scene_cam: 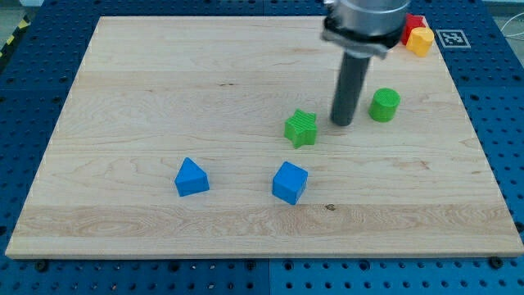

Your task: Slide the green circle right and then left

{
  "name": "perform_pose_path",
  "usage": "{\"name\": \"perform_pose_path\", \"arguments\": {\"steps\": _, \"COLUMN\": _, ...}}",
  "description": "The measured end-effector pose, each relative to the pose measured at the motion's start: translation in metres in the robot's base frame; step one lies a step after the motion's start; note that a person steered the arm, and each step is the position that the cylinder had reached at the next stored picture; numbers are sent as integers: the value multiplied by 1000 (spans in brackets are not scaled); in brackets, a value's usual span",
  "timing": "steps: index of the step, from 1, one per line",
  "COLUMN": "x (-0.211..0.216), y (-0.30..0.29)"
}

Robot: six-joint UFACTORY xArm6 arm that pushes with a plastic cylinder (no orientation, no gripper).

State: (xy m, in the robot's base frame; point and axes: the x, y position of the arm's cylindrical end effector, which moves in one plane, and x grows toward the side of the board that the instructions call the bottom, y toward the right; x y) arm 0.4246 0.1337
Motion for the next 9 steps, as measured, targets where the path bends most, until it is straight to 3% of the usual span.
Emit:
{"name": "perform_pose_path", "arguments": {"steps": 1, "x": 4, "y": 81}}
{"name": "perform_pose_path", "arguments": {"steps": 3, "x": 58, "y": 144}}
{"name": "perform_pose_path", "arguments": {"steps": 4, "x": 42, "y": 195}}
{"name": "perform_pose_path", "arguments": {"steps": 5, "x": -12, "y": 205}}
{"name": "perform_pose_path", "arguments": {"steps": 6, "x": -32, "y": 192}}
{"name": "perform_pose_path", "arguments": {"steps": 8, "x": 38, "y": 93}}
{"name": "perform_pose_path", "arguments": {"steps": 9, "x": 40, "y": 72}}
